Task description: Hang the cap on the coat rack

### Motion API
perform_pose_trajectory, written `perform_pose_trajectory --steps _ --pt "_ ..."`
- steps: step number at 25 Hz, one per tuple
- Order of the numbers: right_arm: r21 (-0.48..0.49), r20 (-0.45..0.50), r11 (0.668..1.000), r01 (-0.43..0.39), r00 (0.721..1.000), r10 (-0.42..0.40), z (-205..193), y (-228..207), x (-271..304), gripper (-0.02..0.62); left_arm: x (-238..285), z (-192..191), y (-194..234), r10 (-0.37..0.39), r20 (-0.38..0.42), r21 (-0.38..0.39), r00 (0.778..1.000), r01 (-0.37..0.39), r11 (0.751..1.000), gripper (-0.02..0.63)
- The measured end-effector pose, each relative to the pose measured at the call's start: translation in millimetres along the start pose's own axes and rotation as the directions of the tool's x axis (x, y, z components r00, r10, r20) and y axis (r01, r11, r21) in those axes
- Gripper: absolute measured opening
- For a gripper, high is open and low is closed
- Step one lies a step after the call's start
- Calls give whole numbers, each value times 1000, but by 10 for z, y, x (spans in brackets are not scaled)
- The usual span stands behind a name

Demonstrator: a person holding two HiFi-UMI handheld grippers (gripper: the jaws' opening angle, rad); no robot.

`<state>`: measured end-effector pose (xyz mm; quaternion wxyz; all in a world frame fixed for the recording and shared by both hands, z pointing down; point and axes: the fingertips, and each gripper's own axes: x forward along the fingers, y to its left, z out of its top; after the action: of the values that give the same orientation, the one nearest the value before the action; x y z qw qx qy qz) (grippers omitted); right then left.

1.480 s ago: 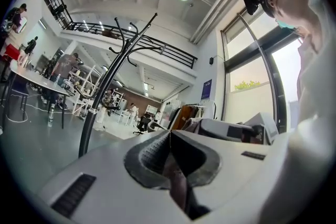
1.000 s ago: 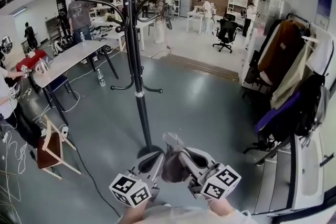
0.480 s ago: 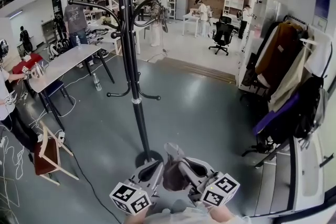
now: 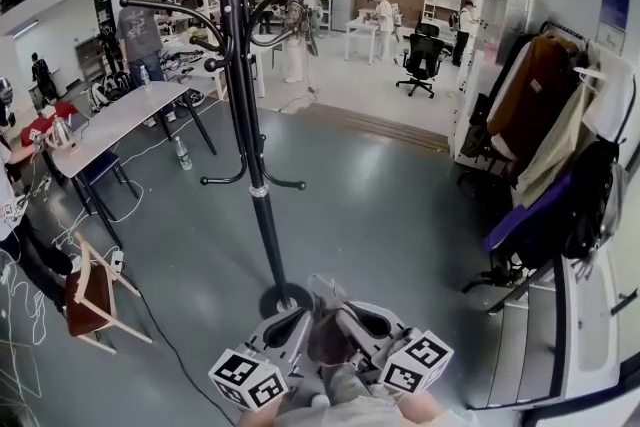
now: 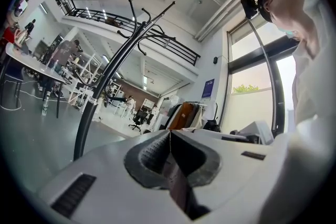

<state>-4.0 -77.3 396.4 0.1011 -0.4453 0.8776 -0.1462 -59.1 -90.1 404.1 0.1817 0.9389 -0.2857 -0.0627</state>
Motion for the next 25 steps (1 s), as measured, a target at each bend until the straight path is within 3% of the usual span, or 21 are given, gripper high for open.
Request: perform_pose_trajectory --steps 6,25 --pt "4 5 1000 8 1000 -8 50 -90 146 35 74 54 125 9 -27 12 1000 -9 1000 17" --pt "6 28 999 -38 999 38 317 -658 558 35 624 235 526 39 12 43 999 -39 998 17"
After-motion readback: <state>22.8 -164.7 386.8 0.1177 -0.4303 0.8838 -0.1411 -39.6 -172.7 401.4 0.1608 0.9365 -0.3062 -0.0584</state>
